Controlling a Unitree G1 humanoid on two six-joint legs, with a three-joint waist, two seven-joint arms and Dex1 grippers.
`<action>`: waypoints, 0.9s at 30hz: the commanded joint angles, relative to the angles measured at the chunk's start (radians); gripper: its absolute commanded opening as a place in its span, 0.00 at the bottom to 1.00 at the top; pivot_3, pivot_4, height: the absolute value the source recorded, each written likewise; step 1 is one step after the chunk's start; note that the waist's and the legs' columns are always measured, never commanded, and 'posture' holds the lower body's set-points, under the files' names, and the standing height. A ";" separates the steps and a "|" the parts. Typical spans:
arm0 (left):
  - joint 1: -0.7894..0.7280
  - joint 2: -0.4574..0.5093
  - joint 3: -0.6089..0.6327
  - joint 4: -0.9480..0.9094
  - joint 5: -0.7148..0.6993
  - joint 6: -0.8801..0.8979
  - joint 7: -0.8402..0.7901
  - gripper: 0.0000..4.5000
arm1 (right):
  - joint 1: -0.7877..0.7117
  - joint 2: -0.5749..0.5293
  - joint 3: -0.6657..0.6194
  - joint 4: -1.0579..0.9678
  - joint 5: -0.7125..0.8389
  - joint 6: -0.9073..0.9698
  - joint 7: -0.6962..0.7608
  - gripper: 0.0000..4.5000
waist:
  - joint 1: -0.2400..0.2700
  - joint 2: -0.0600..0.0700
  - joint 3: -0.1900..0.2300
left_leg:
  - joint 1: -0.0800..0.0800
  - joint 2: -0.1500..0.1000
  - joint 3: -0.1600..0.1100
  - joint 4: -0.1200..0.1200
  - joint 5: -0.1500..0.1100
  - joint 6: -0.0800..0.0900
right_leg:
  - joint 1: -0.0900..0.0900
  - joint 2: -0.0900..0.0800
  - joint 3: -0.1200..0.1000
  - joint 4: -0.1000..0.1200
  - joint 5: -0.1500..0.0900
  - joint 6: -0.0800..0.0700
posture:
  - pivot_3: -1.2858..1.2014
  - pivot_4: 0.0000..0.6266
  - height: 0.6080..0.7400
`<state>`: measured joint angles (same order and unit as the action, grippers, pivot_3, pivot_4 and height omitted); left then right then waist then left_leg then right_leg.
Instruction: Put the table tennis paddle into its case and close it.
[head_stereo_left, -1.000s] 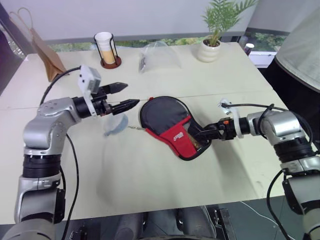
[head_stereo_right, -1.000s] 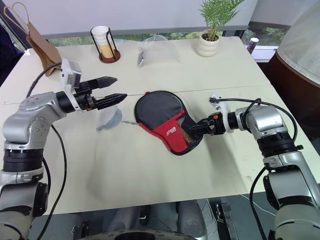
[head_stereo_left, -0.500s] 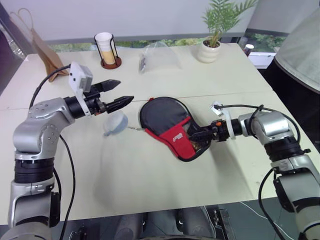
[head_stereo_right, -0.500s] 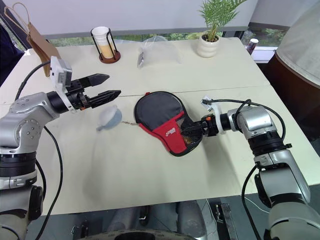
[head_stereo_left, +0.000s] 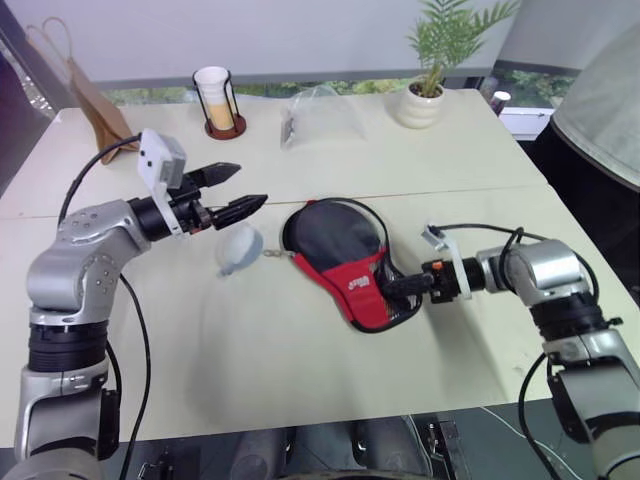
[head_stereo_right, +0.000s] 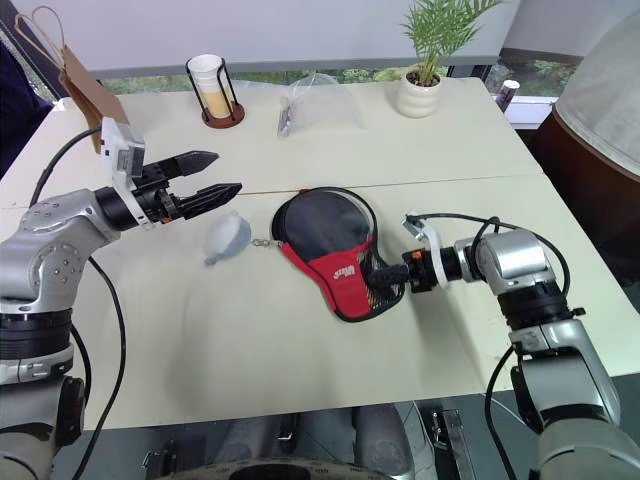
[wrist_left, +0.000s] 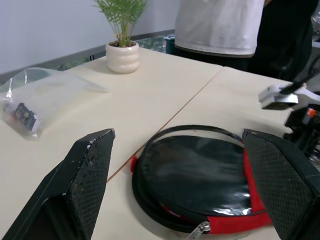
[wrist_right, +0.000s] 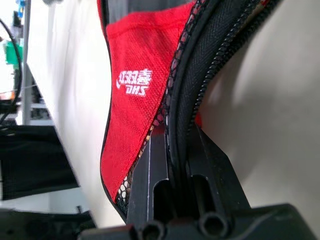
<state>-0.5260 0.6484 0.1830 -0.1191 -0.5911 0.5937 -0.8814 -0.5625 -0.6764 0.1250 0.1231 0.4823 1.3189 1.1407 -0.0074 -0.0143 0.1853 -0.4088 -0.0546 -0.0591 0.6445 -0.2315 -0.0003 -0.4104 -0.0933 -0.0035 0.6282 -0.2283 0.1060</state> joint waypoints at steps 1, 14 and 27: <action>-0.022 0.000 0.014 -0.009 -0.003 -0.032 0.002 0.93 | 0.112 0.073 -0.053 -0.111 0.037 0.234 -0.149 0.02 | 0.000 -0.001 -0.001 | 0.000 0.000 0.000 0.000 0.000 0.000 | 0.000 0.000 0.000 0.000 0.000 0.000 | 0.52 0.24 1.00; -0.022 -0.020 -0.002 0.001 -0.004 -0.047 -0.001 0.93 | 0.317 0.216 -0.340 -0.243 0.689 0.296 -0.870 0.02 | -0.004 -0.006 -0.004 | 0.000 0.001 -0.001 -0.001 -0.001 0.000 | 0.000 -0.002 0.000 -0.001 -0.002 -0.003 | 0.52 0.24 1.00; -0.028 -0.009 -0.019 0.004 -0.008 -0.026 -0.022 0.93 | 0.519 -0.018 -0.073 -0.431 1.490 -0.101 -1.449 0.02 | -0.006 -0.006 -0.003 | -0.001 0.001 0.001 -0.004 -0.001 0.002 | 0.002 -0.003 0.000 -0.013 -0.002 -0.004 | 0.52 0.24 1.00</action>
<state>-0.5271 0.6276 0.1638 -0.0987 -0.5919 0.5672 -0.8954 -0.0562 -0.6764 0.0081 -0.2647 1.9326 1.2401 -0.3004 -0.0138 -0.0199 0.1818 -0.4098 -0.0536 -0.0576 0.6405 -0.2329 0.0016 -0.4080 -0.0963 -0.0037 0.6153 -0.2306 0.1023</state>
